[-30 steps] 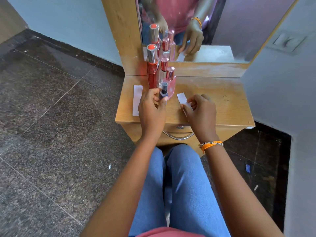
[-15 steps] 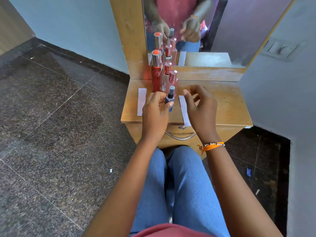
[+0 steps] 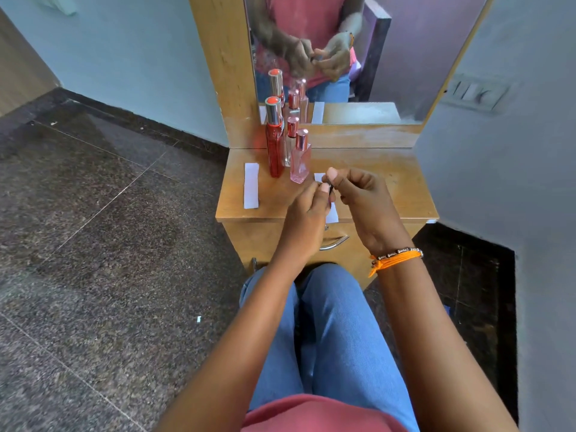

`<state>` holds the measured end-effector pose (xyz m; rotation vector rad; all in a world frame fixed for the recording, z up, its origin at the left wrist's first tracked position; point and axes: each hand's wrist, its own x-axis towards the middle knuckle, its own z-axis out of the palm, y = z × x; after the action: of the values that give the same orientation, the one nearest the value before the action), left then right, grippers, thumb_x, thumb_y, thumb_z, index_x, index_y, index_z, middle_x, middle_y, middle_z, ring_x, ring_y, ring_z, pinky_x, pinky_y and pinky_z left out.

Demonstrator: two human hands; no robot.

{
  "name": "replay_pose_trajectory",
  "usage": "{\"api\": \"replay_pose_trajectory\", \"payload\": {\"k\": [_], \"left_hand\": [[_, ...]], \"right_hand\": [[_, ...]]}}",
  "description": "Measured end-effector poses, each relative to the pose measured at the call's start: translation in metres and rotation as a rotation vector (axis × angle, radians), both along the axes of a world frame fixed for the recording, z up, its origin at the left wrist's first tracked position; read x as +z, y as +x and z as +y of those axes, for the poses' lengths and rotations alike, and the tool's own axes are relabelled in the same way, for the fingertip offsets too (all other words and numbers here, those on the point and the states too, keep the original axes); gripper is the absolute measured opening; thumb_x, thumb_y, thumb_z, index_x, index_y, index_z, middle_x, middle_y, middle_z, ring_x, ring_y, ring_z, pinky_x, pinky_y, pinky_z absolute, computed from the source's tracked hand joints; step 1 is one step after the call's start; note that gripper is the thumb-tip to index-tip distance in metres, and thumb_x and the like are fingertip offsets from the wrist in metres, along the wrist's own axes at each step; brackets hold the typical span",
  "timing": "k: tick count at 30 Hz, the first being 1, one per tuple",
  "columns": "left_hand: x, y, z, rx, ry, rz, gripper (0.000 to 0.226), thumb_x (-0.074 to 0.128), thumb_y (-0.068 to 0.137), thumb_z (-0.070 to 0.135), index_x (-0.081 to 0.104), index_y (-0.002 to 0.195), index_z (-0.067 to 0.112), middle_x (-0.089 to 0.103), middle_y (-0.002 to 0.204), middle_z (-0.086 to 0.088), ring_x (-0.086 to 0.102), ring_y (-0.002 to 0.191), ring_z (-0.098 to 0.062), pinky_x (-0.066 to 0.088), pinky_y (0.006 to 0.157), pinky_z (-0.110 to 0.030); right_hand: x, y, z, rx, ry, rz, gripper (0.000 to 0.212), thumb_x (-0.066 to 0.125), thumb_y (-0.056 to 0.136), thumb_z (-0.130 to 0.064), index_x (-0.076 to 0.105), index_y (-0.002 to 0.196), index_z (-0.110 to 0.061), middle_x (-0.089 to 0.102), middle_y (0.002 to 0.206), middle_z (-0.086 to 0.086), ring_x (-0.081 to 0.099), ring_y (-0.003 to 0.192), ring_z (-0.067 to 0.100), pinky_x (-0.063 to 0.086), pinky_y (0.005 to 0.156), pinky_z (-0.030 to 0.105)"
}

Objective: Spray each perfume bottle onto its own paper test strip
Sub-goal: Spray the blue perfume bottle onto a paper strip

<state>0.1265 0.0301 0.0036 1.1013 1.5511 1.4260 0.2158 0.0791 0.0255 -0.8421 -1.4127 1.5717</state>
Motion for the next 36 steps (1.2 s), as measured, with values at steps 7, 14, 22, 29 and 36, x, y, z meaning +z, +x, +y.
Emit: {"api": "replay_pose_trajectory", "payload": {"k": [7, 14, 22, 29, 36], "left_hand": [[0.013, -0.002, -0.002, -0.268, -0.197, -0.549, 0.036, 0.028, 0.101, 0.027, 0.047, 0.073, 0.014, 0.041, 0.051, 0.006, 0.034, 0.045, -0.005, 0.027, 0.047, -0.017], [0.008, -0.013, -0.010, -0.423, -0.252, -0.981, 0.032, 0.033, 0.095, 0.029, 0.050, 0.072, 0.015, 0.041, 0.054, 0.005, 0.037, 0.045, -0.005, 0.031, 0.046, -0.014], [-0.015, -0.015, -0.009, -0.183, -0.184, -0.498, 0.020, 0.048, 0.094, 0.012, 0.066, 0.087, 0.017, 0.066, 0.079, 0.011, 0.059, 0.076, 0.001, 0.047, 0.072, -0.013], [-0.008, -0.011, 0.001, -0.062, -0.110, -0.161, 0.019, 0.062, 0.085, 0.003, 0.068, 0.100, 0.013, 0.066, 0.085, 0.008, 0.061, 0.072, 0.009, 0.044, 0.068, -0.004], [-0.002, -0.012, 0.021, -0.009, -0.038, -0.107, 0.016, 0.062, 0.084, 0.002, 0.066, 0.095, 0.014, 0.067, 0.089, 0.009, 0.062, 0.078, 0.006, 0.047, 0.076, -0.009]], "right_hand": [[-0.010, 0.007, 0.004, 0.074, -0.196, 0.112, 0.024, 0.058, 0.084, -0.025, 0.064, 0.071, -0.006, 0.054, 0.054, 0.005, 0.050, 0.038, 0.014, 0.044, 0.039, 0.023], [-0.016, 0.013, 0.024, -0.080, -0.404, 0.320, 0.020, 0.055, 0.090, -0.017, 0.059, 0.072, -0.010, 0.060, 0.057, -0.005, 0.047, 0.047, 0.003, 0.042, 0.049, 0.015], [-0.053, 0.043, 0.047, -0.405, 0.198, -0.532, 0.007, 0.065, 0.084, -0.007, 0.069, 0.089, -0.009, 0.067, 0.088, 0.005, 0.058, 0.077, 0.011, 0.042, 0.067, 0.010], [-0.068, 0.038, 0.040, -0.458, 0.453, -0.698, 0.033, 0.065, 0.080, 0.001, 0.060, 0.111, -0.008, 0.055, 0.102, 0.011, 0.054, 0.083, 0.019, 0.049, 0.076, 0.030], [-0.037, 0.033, 0.008, -0.198, 0.455, -0.383, 0.029, 0.054, 0.092, -0.023, 0.051, 0.120, -0.014, 0.060, 0.102, 0.001, 0.058, 0.090, 0.008, 0.045, 0.072, 0.010]]}}
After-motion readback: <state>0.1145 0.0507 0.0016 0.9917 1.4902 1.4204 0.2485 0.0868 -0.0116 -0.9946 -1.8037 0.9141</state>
